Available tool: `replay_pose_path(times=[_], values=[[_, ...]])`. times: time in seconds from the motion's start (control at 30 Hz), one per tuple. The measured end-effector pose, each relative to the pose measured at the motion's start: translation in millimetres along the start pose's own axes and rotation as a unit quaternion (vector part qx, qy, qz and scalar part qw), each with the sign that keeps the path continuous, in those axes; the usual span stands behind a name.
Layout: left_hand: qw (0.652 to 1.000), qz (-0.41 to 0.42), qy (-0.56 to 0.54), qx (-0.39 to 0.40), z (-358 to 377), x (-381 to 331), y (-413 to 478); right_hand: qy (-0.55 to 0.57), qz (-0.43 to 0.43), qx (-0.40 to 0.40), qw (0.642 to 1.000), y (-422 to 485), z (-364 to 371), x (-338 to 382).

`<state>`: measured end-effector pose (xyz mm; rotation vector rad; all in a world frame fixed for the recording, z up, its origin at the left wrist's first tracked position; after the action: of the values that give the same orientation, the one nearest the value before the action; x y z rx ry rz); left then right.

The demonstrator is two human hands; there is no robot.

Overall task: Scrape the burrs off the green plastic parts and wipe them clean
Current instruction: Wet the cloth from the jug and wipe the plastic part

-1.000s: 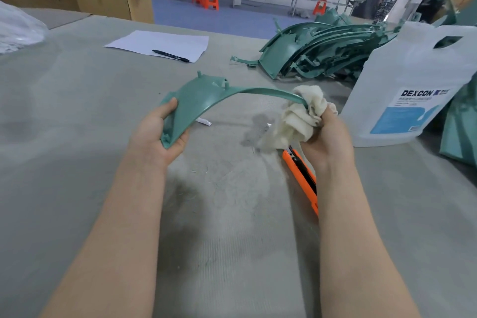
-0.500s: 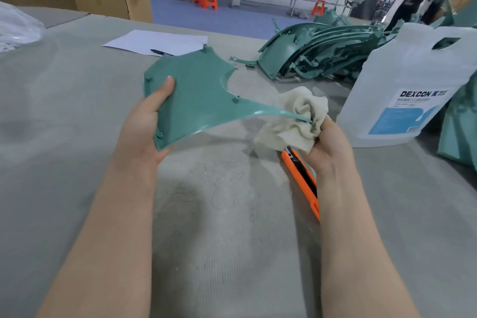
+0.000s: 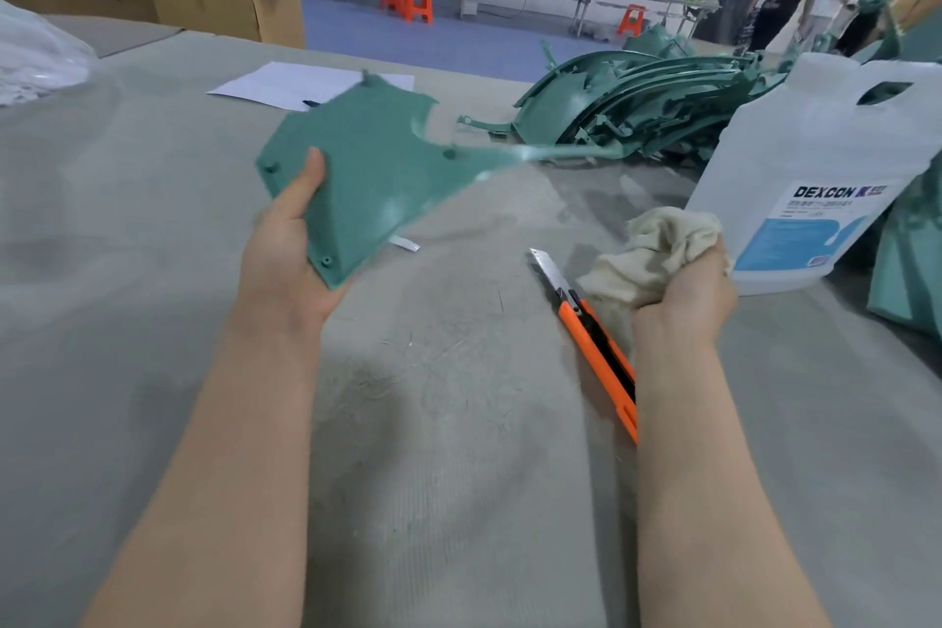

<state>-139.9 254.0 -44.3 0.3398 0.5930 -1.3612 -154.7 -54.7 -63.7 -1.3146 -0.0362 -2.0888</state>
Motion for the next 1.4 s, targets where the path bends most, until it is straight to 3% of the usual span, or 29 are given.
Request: replay_pose_path(times=[0.13,0.3,0.47,0.67,0.8,0.9,1.03,1.2,1.4], values=[[0.998,0.022,-0.056,-0.031,1.5,2.7,2.4,-0.035,0.089,0.155,0.983,-43.9,29.6,-21.1],[0.999,0.003,0.022,0.033,26.1,29.2,-6.5,-0.063,0.11,0.34,0.932,-103.4,65.0,-52.7],[0.989,-0.004,0.125,0.081,41.1,53.1,-15.9,-0.082,0.014,0.276,0.958,-87.2,58.7,-56.2],[0.964,-0.009,0.234,0.125,46.4,67.7,-23.5,-0.08,0.04,0.169,0.981,-51.0,37.9,-42.8],[0.964,0.008,0.251,0.087,39.1,63.7,-19.4,-0.091,0.091,0.181,0.975,-53.9,37.9,-49.5],[0.967,0.016,0.246,0.066,36.3,62.3,-17.2,-0.106,0.081,0.192,0.972,-57.9,40.4,-50.7],[0.972,0.026,0.232,0.032,35.0,63.9,-14.7,-0.055,0.093,0.231,0.967,-66.1,47.5,-49.4],[0.978,0.025,0.209,0.008,32.5,65.6,-13.1,0.013,0.194,0.271,0.943,-76.9,55.9,-54.2],[0.975,0.012,0.22,0.027,34.7,69.9,-16.0,-0.142,-0.019,0.24,0.96,-70.7,48.3,-46.3]])
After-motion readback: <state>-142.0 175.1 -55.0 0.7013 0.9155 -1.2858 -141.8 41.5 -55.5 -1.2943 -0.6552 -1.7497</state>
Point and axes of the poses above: each hand's wrist, its own y-axis towards the middle knuckle, its own z-axis out of the palm, x = y × z, the point moved 6 cm from there along y, towards the middle knuckle, and after that the axes turned 11 degrees about -x, right-handed, at the moved point
